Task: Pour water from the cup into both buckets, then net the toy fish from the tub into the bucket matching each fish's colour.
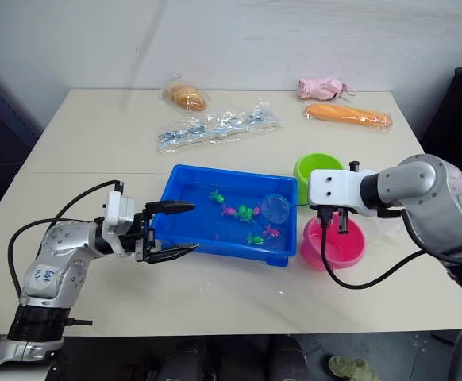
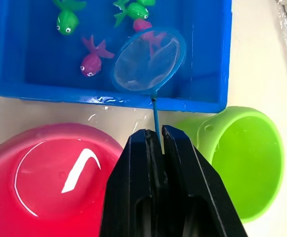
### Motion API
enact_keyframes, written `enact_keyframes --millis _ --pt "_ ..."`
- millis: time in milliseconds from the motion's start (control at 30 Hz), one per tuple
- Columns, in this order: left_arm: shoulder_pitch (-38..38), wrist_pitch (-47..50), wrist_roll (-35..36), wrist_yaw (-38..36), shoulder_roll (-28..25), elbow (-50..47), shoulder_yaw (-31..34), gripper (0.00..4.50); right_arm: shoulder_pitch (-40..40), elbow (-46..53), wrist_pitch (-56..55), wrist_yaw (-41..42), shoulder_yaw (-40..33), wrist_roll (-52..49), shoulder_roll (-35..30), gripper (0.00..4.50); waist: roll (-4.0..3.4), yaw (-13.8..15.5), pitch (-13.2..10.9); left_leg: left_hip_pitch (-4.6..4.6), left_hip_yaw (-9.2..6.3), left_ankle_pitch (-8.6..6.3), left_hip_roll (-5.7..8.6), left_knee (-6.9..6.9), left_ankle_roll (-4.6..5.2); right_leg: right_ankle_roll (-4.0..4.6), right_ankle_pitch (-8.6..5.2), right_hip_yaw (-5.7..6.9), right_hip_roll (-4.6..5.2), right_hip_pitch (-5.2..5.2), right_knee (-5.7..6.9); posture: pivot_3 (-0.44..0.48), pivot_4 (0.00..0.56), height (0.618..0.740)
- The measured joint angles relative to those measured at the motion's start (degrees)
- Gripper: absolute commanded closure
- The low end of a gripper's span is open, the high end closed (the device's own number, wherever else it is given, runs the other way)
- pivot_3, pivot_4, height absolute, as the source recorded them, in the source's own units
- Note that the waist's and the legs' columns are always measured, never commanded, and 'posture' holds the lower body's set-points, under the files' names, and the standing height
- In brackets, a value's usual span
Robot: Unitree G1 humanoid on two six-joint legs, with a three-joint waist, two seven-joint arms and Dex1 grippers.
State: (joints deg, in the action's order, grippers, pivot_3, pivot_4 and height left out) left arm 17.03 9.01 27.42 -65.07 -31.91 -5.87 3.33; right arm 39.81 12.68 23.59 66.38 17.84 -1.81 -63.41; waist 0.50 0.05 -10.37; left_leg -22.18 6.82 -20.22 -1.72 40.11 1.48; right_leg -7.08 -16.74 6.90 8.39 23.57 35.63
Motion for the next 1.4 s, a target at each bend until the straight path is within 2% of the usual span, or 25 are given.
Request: enact_keyframes --millis 333,533,667,933,1400 --pt "-0.5 -0.9 -0.6 -0.1 0.0 0.0 -0.1 0.03 1.2 0.7 0.7 3.9 2.1 3.9 1.8 4.50 0.00 0.1 0.0 0.00 -0.03 0.00 0.01 0.01 0.00 0.00 0.00 0.03 0.01 -0.03 -0.01 0.000 0.150 0.740" --pt "-0.5 -1.0 -0.6 -0.2 -0.4 0.0 -0.1 0.03 1.1 3.3 6.1 6.8 2.1 3.3 2.2 4.50 0.00 0.1 0.0 0.00 -0.08 0.00 0.01 0.03 0.00 0.00 0.00 0.07 0.01 -0.06 -0.01 0.000 0.150 0.740" --pt "-1.3 -1.0 -0.6 -0.2 -0.5 0.0 -0.1 0.03 1.0 5.0 13.6 7.6 2.0 0.9 3.0 4.50 0.00 0.1 0.0 0.00 -0.10 0.00 0.00 0.03 0.00 0.00 0.00 0.07 0.03 -0.07 0.00 0.000 0.150 0.740" --pt "-1.6 -1.0 -0.6 -0.3 -0.5 0.0 -0.1 0.03 0.4 5.6 21.6 6.6 -0.1 -2.9 3.1 4.50 0.00 0.2 0.0 -0.01 -0.14 0.00 0.04 0.03 0.01 0.00 0.00 0.11 0.07 -0.09 -0.01 0.000 0.150 0.740" --pt "-2.0 -1.7 -0.8 -0.6 -0.5 0.0 -0.1 0.03 -2.1 2.9 28.4 5.4 -4.8 -11.5 3.1 4.50 0.00 0.2 0.0 0.00 -0.14 0.01 0.05 0.03 0.02 0.00 0.00 0.11 0.08 -0.10 -0.01 0.000 0.150 0.740"
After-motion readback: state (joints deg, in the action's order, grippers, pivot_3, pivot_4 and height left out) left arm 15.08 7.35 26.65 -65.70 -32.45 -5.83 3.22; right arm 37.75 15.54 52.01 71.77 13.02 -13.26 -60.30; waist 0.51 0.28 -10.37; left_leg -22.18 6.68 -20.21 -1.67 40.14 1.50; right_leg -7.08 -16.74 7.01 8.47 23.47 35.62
